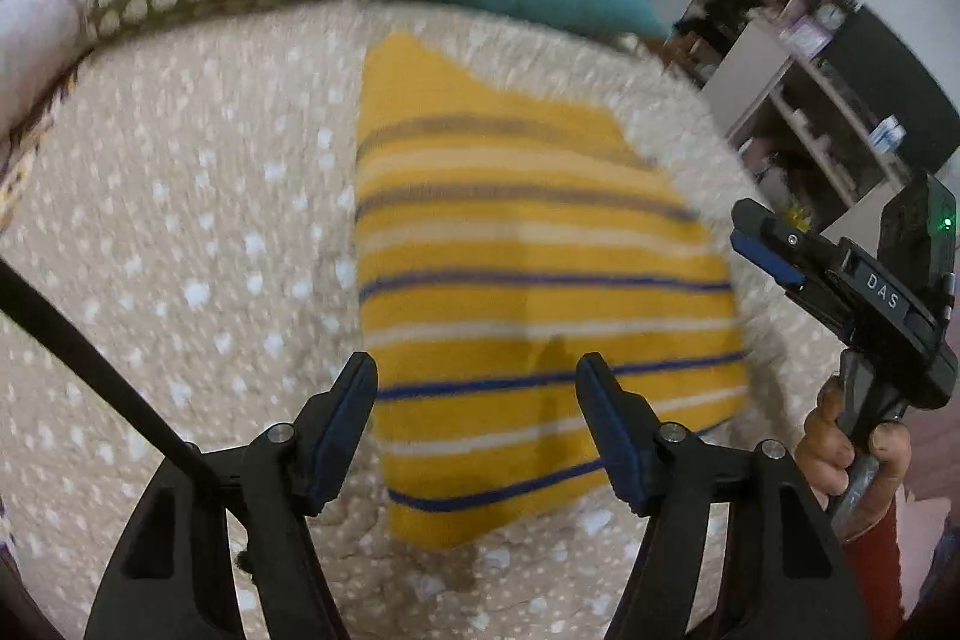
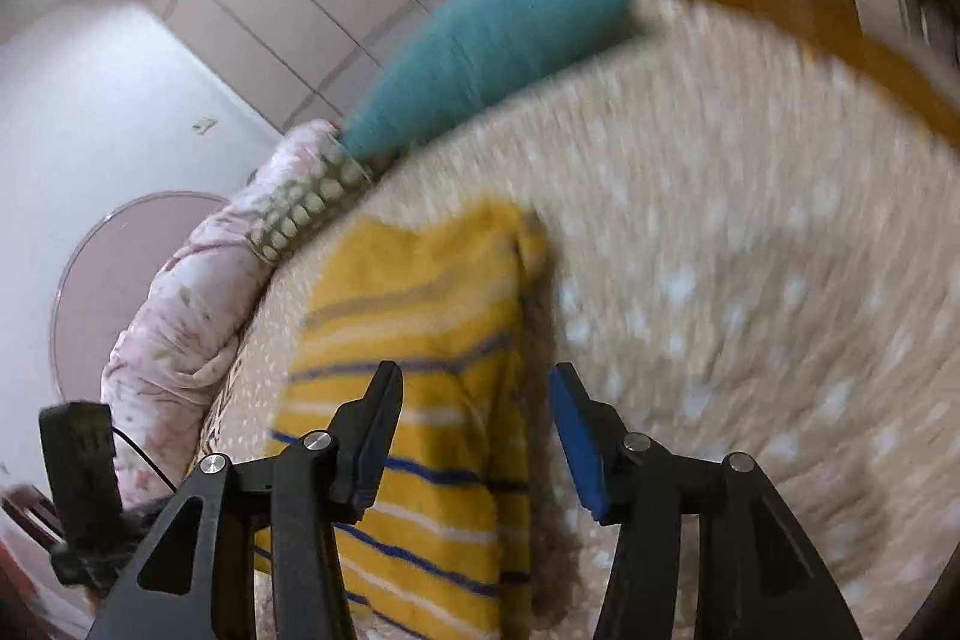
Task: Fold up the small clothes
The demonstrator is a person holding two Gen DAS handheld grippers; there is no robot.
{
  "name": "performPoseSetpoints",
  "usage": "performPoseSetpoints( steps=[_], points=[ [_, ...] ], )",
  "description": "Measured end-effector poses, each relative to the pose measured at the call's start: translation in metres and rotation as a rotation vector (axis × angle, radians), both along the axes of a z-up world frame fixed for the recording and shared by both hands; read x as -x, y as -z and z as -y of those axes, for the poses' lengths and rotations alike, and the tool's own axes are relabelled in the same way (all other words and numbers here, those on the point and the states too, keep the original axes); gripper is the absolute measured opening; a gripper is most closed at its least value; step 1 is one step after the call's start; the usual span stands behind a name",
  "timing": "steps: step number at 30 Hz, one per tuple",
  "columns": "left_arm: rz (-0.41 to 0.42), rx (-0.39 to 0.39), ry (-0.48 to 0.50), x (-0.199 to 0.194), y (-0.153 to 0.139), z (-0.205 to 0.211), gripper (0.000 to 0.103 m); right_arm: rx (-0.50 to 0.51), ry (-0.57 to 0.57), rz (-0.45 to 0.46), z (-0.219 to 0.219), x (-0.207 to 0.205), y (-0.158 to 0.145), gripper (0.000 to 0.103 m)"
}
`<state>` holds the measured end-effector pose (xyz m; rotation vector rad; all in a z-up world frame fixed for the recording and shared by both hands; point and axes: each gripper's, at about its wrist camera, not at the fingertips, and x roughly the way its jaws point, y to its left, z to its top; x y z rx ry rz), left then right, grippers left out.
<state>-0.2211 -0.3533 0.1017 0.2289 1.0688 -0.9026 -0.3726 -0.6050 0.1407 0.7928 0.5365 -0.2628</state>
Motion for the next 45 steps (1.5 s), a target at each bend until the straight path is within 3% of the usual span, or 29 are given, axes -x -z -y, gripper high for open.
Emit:
performPoseSetpoints(
  steps=[3, 4, 6, 10, 13, 18, 24, 28, 29, 30, 35, 38, 39, 40, 43, 45],
  points=[
    [0.056, -0.008, -0.025, -0.010, -0.008, 0.012, 0.068, 0.055, -0.049, 0.002, -0.004, -0.012, -0.021, 0.052],
    [0.066, -0.022, -0.038, -0.015, -0.006, 0.018, 0.068, 0.074, -0.077, -0.016, -0.007, -0.023, -0.023, 0.037],
    [0.067, -0.050, -0.062, -0.027, 0.005, 0.033, 0.068, 0.088, -0.127, -0.053, -0.012, -0.043, -0.019, 0.017],
    [0.043, -0.110, -0.082, -0.039, 0.037, 0.050, 0.070, 0.052, -0.200, -0.086, -0.016, -0.082, 0.002, 0.010],
    [0.013, -0.097, -0.100, -0.043, 0.049, 0.051, 0.072, 0.006, -0.155, -0.138, 0.000, -0.103, 0.035, 0.000],
    [0.006, -0.079, -0.096, -0.047, 0.055, 0.050, 0.080, -0.135, -0.058, -0.096, 0.032, -0.104, 0.065, 0.000],
    [-0.010, -0.054, -0.097, -0.049, 0.051, 0.044, 0.085, -0.141, -0.062, -0.081, 0.038, -0.097, 0.068, 0.000],
    [0.000, -0.022, -0.101, -0.041, 0.029, 0.027, 0.081, -0.075, -0.049, -0.098, 0.030, -0.088, 0.039, 0.001],
    [0.010, -0.015, -0.101, -0.039, 0.024, 0.024, 0.081, -0.060, -0.043, -0.094, 0.027, -0.085, 0.031, 0.009],
    [0.024, -0.011, -0.101, -0.037, 0.020, 0.021, 0.081, -0.049, -0.038, -0.086, 0.024, -0.080, 0.023, 0.011],
    [0.063, -0.057, -0.099, -0.028, 0.024, 0.015, 0.082, -0.107, -0.122, 0.009, 0.001, -0.062, 0.006, 0.011],
    [0.050, -0.072, -0.099, -0.018, 0.038, 0.010, 0.082, -0.156, -0.181, 0.027, -0.017, -0.055, 0.021, 0.011],
    [0.048, -0.081, -0.094, -0.016, 0.042, 0.010, 0.082, -0.158, -0.179, 0.017, -0.019, -0.051, 0.029, 0.006],
    [0.046, -0.084, -0.088, -0.015, 0.044, 0.011, 0.082, -0.172, -0.166, 0.017, -0.018, -0.046, 0.039, 0.000],
    [0.036, -0.082, -0.079, -0.015, 0.038, 0.011, 0.080, -0.329, -0.101, 0.089, 0.003, -0.023, 0.068, 0.000],
    [0.041, -0.058, -0.069, -0.013, 0.029, 0.009, 0.079, -0.322, -0.062, 0.083, 0.008, -0.014, 0.067, 0.000]
  ],
)
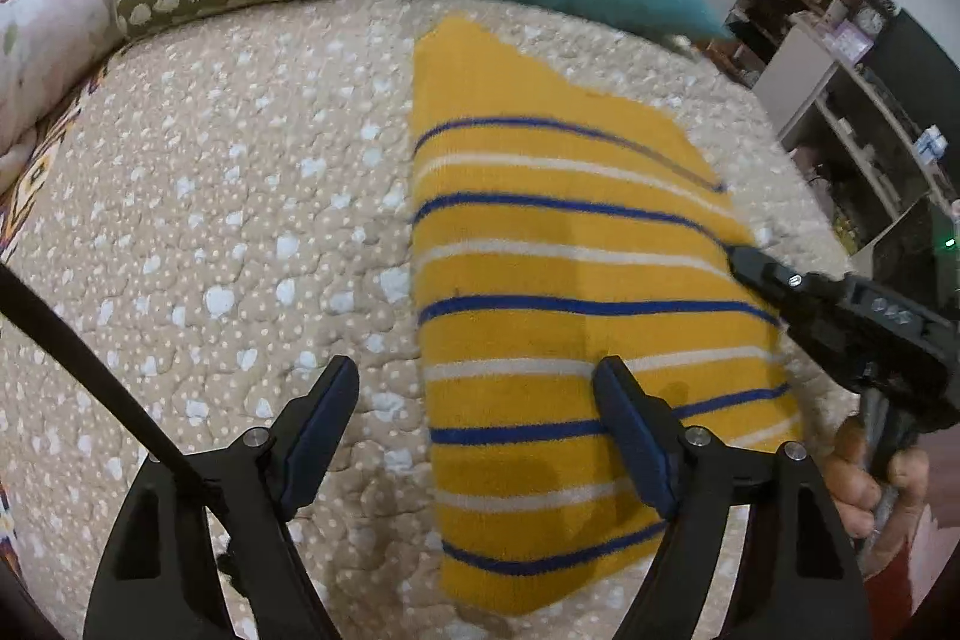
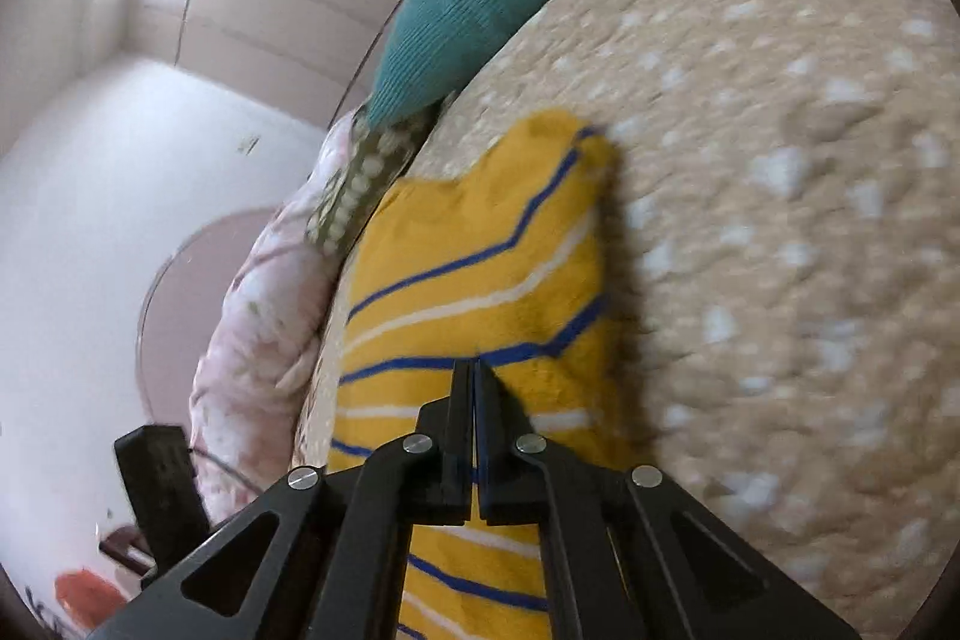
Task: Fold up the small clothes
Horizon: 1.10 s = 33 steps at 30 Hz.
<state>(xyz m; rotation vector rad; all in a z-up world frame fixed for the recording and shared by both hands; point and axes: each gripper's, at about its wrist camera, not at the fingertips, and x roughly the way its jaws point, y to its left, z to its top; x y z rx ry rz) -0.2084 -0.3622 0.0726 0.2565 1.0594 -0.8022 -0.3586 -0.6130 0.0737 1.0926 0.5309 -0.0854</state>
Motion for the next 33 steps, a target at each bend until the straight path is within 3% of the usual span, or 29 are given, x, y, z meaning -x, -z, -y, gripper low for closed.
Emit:
performPoseSetpoints(
  steps=[2, 4, 8, 11, 14, 16, 21, 24, 25, 27, 29, 33],
  points=[
    [0.025, 0.030, 0.010, 0.004, -0.011, -0.002, 0.079, 0.051, 0.024, -0.031, -0.001, 0.006, -0.010, 0.000],
    [0.050, 0.041, 0.012, 0.008, -0.015, -0.003, 0.079, 0.087, 0.022, -0.011, -0.009, 0.012, -0.026, 0.006],
    [0.039, -0.001, 0.010, 0.010, 0.004, -0.005, 0.079, 0.136, -0.022, 0.023, -0.031, 0.013, -0.044, 0.006],
    [-0.003, 0.002, -0.001, 0.012, 0.022, -0.014, 0.079, 0.160, -0.078, -0.034, -0.050, 0.010, -0.025, 0.006],
    [-0.042, 0.013, -0.012, 0.015, 0.020, -0.028, 0.079, 0.140, -0.067, -0.068, -0.048, 0.021, -0.004, 0.004],
    [-0.002, 0.008, -0.003, 0.026, 0.008, -0.037, 0.078, 0.113, -0.035, -0.064, -0.044, 0.031, -0.003, 0.005],
    [0.166, -0.035, 0.004, 0.049, -0.008, -0.042, 0.078, 0.166, -0.026, -0.013, -0.045, 0.038, -0.036, 0.007],
    [0.208, -0.073, 0.009, 0.059, -0.008, -0.039, 0.078, 0.204, -0.042, -0.020, -0.050, 0.019, -0.044, 0.012],
    [0.224, -0.083, 0.014, 0.064, -0.009, -0.039, 0.078, 0.216, -0.046, -0.042, -0.050, 0.013, -0.040, 0.020],
    [0.260, -0.097, 0.024, 0.072, -0.012, -0.041, 0.078, 0.246, -0.059, -0.131, -0.049, 0.000, -0.024, 0.020],
    [0.304, -0.106, 0.031, 0.082, -0.017, -0.045, 0.078, 0.238, -0.042, -0.126, -0.051, 0.001, -0.023, 0.020],
    [0.331, -0.128, 0.037, 0.090, -0.021, -0.050, 0.078, 0.257, -0.042, -0.069, -0.060, 0.007, -0.049, 0.021]
  ],
)
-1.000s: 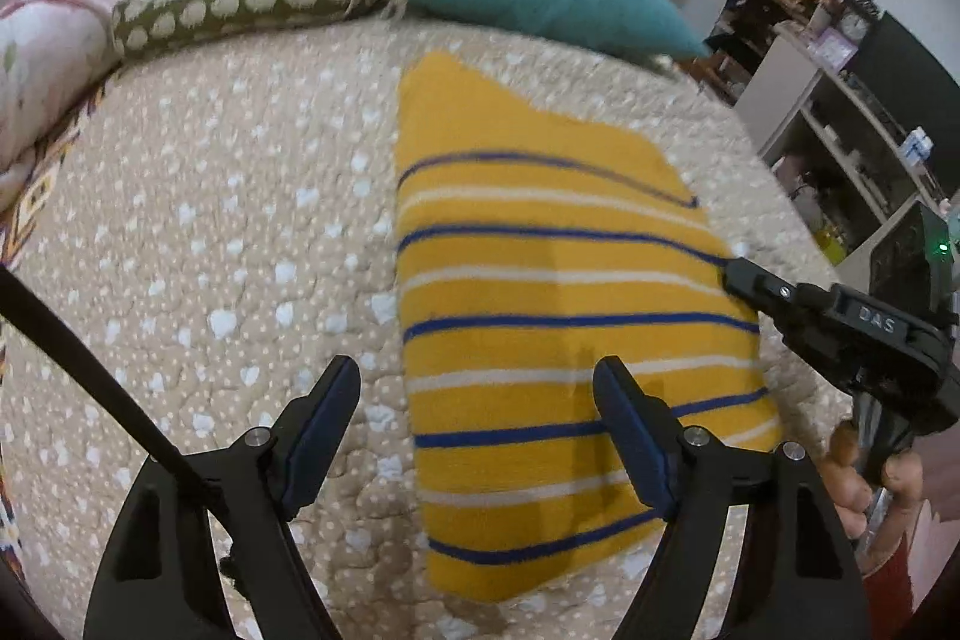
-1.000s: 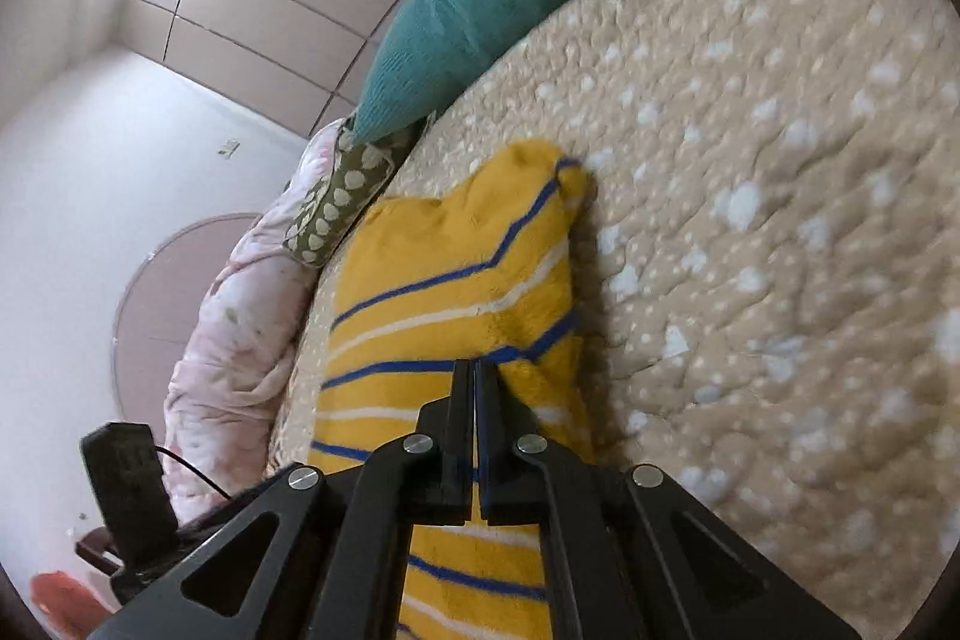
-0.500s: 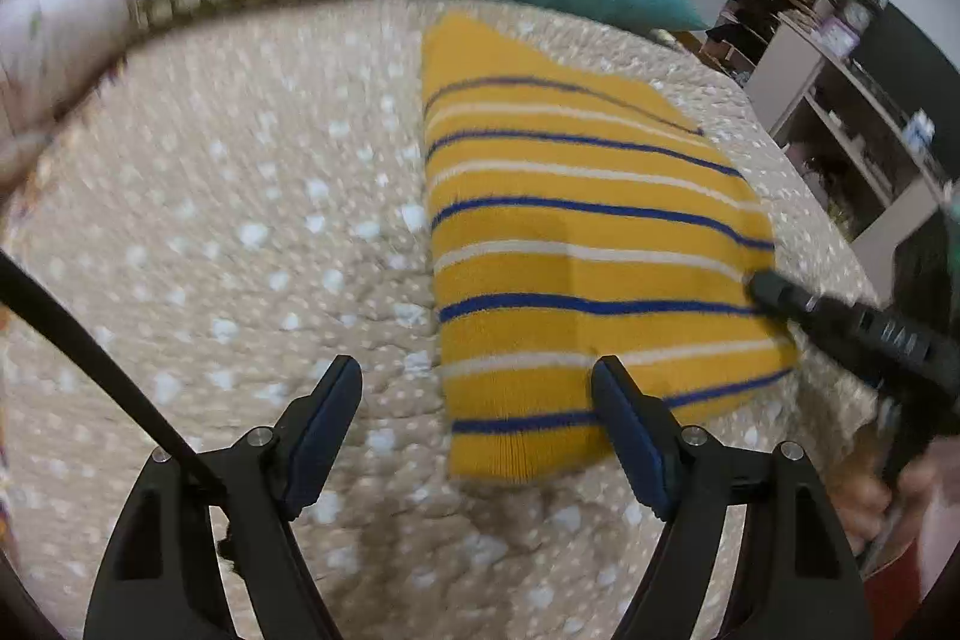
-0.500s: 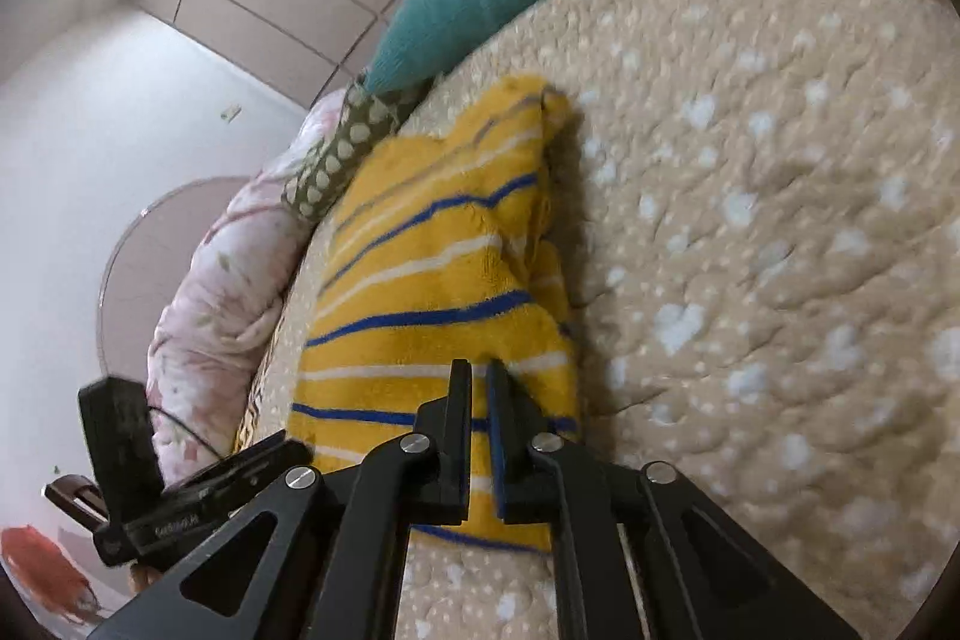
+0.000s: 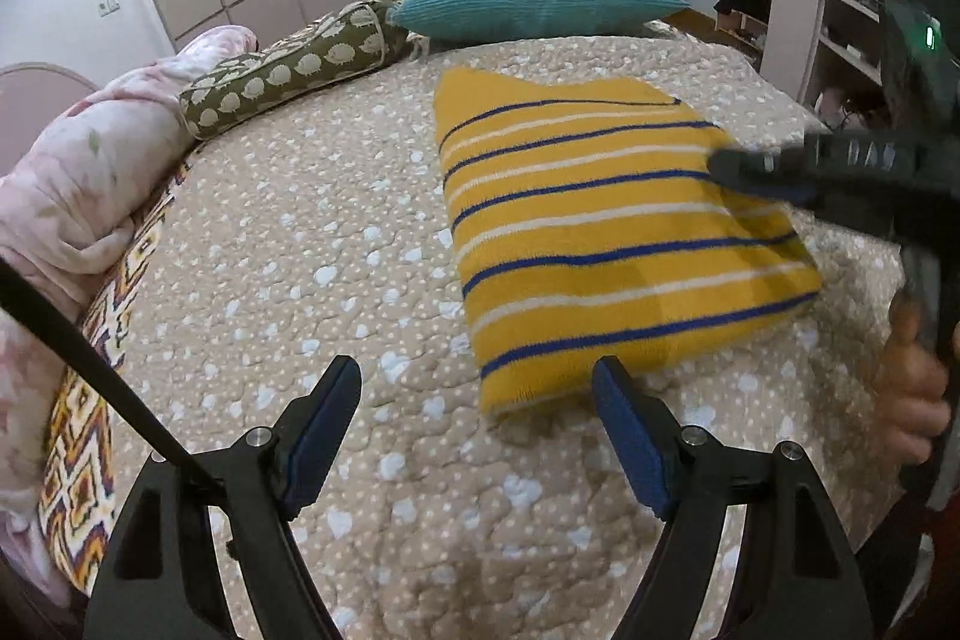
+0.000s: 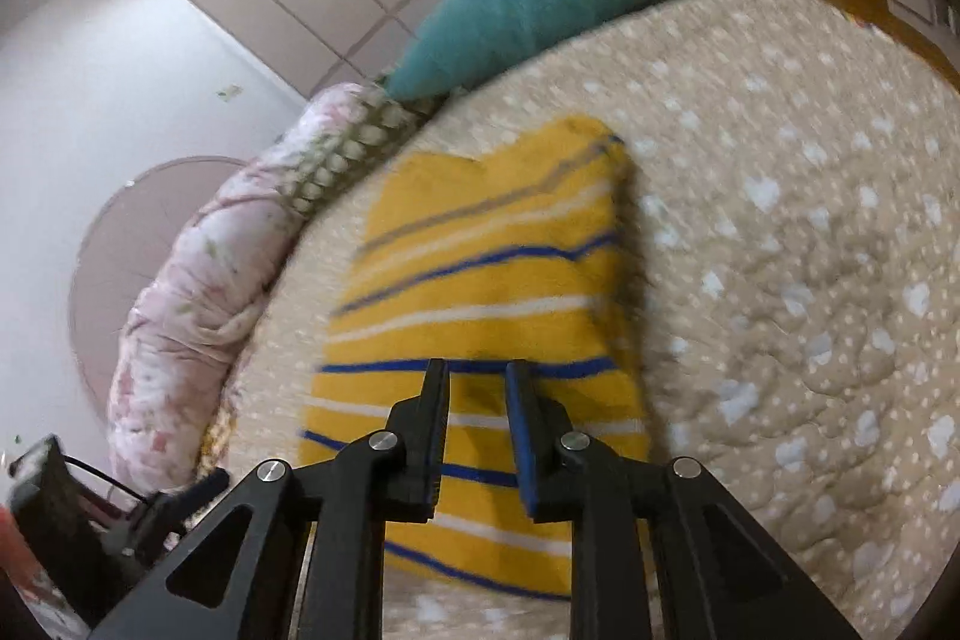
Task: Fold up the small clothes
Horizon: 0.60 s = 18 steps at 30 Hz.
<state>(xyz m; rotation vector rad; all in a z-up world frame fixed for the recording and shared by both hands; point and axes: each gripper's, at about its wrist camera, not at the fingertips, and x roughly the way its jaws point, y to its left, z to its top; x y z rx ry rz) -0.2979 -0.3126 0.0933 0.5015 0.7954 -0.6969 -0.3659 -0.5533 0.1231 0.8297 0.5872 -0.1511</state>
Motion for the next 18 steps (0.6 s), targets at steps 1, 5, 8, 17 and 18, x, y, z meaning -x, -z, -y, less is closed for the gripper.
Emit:
performPoseSetpoints(
  steps=[1, 5, 8, 17, 18],
  points=[
    [-0.001, -0.002, -0.001, 0.001, 0.000, 0.000, 0.078, 0.006, -0.017, 0.018, -0.003, -0.002, -0.009, 0.021],
    [-0.013, 0.001, -0.003, 0.005, -0.001, -0.004, 0.078, 0.016, -0.088, 0.049, -0.011, -0.025, -0.030, 0.021],
    [-0.006, -0.004, -0.009, 0.004, -0.001, -0.007, 0.078, 0.015, -0.157, 0.054, -0.015, -0.058, -0.042, 0.021],
    [-0.037, 0.000, -0.034, -0.013, 0.006, -0.017, 0.078, -0.169, -0.205, -0.054, 0.008, -0.156, 0.009, 0.022],
    [-0.041, 0.001, -0.036, -0.016, 0.007, -0.018, 0.078, -0.175, -0.194, -0.045, 0.012, -0.161, 0.007, 0.023]
  ],
)
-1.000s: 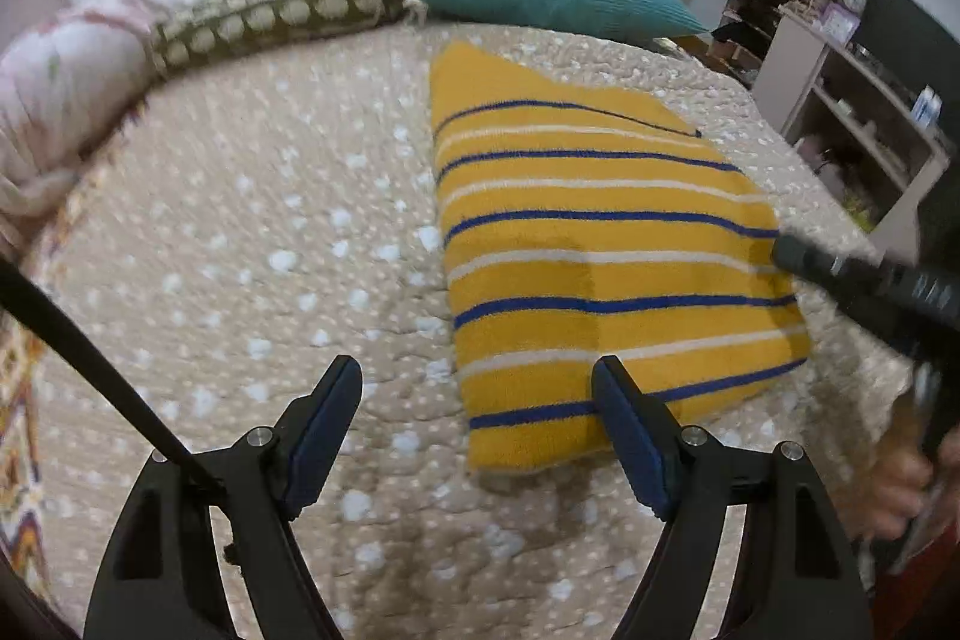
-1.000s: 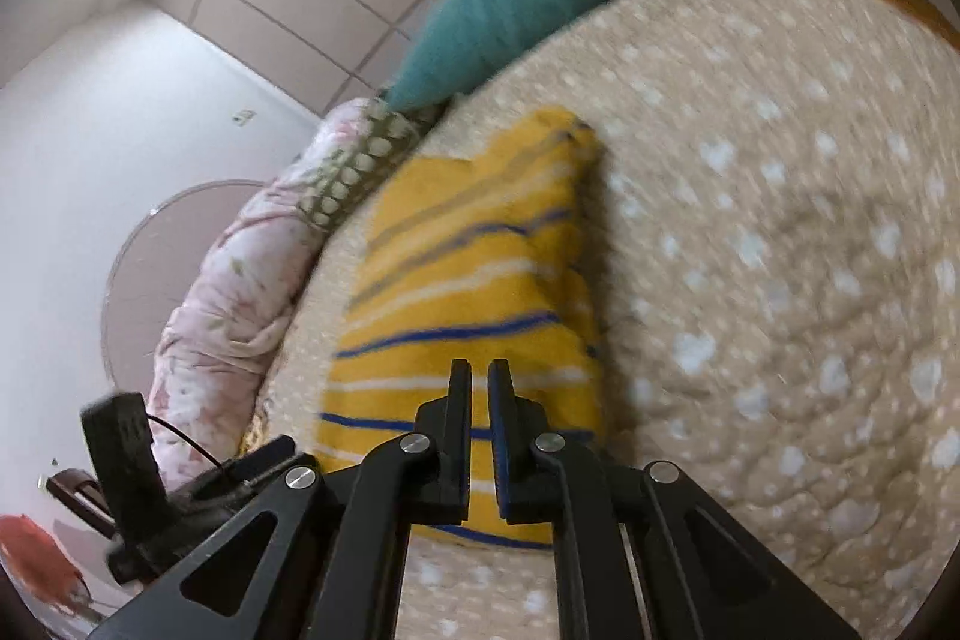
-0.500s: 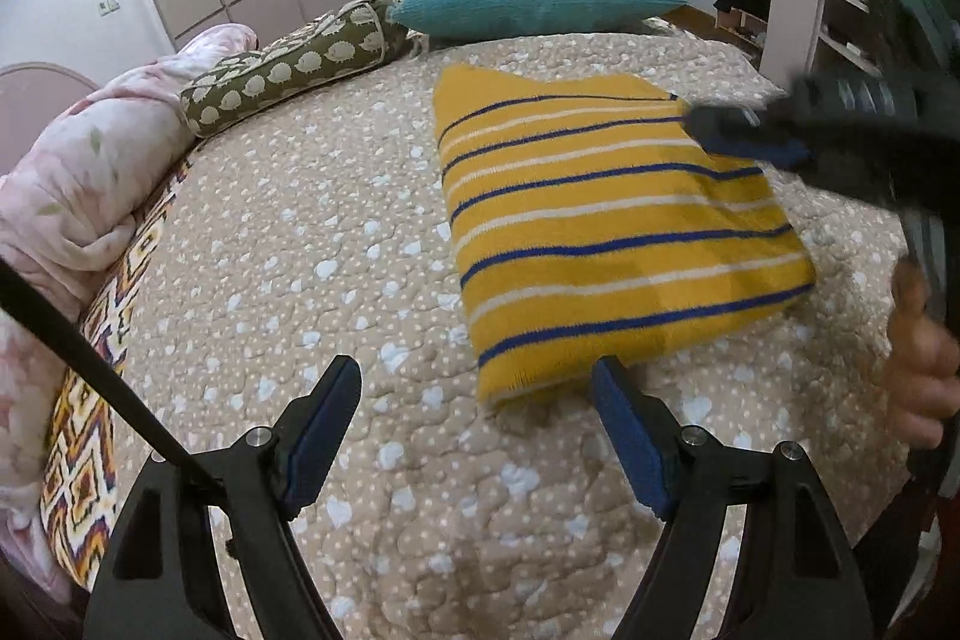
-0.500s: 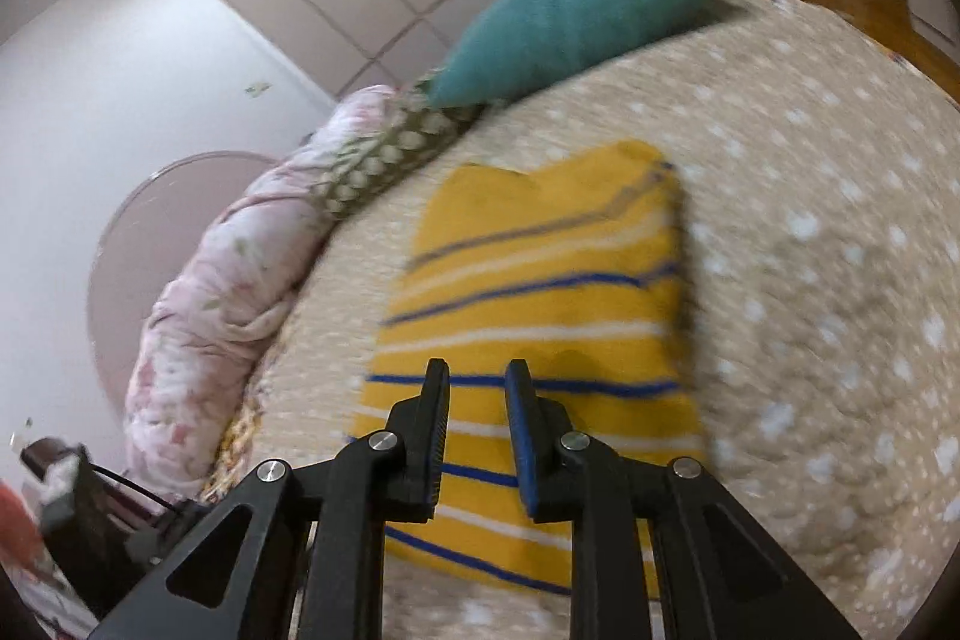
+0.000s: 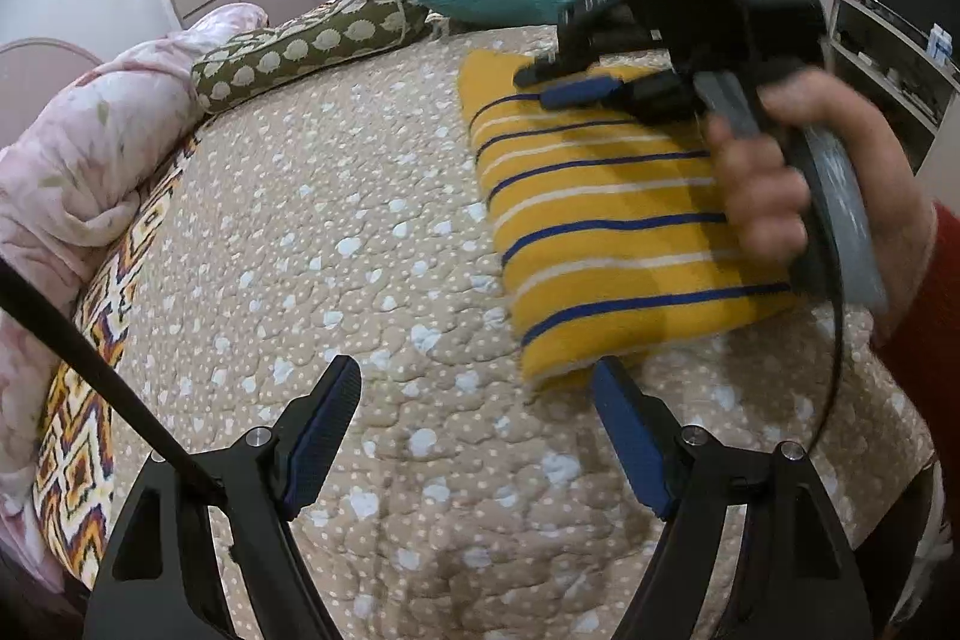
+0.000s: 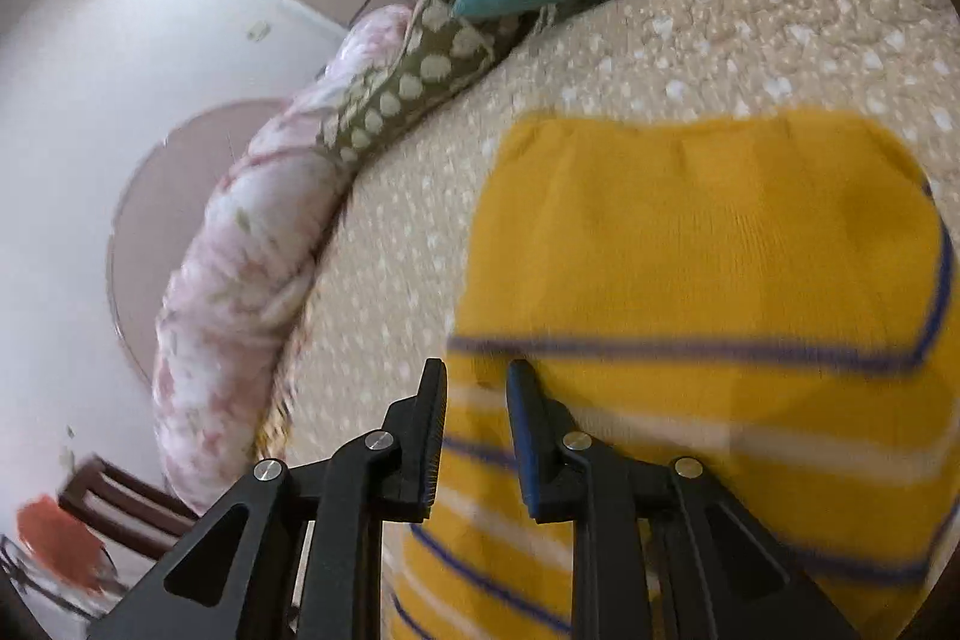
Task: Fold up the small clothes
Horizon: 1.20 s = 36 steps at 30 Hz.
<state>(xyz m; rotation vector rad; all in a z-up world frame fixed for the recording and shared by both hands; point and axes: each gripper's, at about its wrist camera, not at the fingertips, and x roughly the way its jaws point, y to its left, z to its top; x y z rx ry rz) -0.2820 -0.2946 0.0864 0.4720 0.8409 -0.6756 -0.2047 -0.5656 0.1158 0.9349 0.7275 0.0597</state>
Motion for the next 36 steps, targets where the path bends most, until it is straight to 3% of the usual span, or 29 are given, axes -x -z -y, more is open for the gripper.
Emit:
performPoseSetpoints(
  steps=[7, 12, 15, 17, 22, 27, 30, 33, 36],
  points=[
    [-0.038, 0.016, -0.014, -0.013, 0.005, -0.003, 0.078, -0.028, 0.105, -0.095, 0.042, -0.046, 0.014, 0.023],
    [-0.047, 0.025, -0.036, -0.021, 0.005, -0.009, 0.078, -0.060, 0.258, -0.143, 0.087, -0.039, 0.023, 0.031],
    [-0.061, 0.035, -0.056, -0.025, 0.005, -0.013, 0.078, -0.047, 0.361, -0.163, 0.115, -0.014, 0.020, 0.032],
    [-0.063, 0.043, -0.066, -0.026, 0.005, -0.015, 0.078, -0.046, 0.397, -0.124, 0.126, 0.010, 0.009, 0.035],
    [-0.063, 0.039, -0.075, -0.021, 0.007, -0.015, 0.078, -0.061, 0.291, 0.075, 0.100, 0.063, -0.027, 0.036],
    [-0.074, 0.042, -0.081, -0.008, 0.007, -0.020, 0.078, -0.019, 0.168, 0.104, 0.059, 0.106, -0.018, 0.036],
    [-0.056, 0.051, -0.089, 0.001, 0.002, -0.027, 0.078, -0.028, 0.214, 0.064, 0.066, 0.132, 0.009, 0.034],
    [-0.018, 0.080, -0.097, 0.011, -0.008, -0.036, 0.078, -0.029, 0.383, -0.006, 0.091, 0.169, 0.023, 0.040],
    [0.078, 0.126, -0.110, 0.026, -0.022, -0.045, 0.080, -0.074, 0.448, 0.048, 0.098, 0.213, 0.016, 0.040]
  ],
)
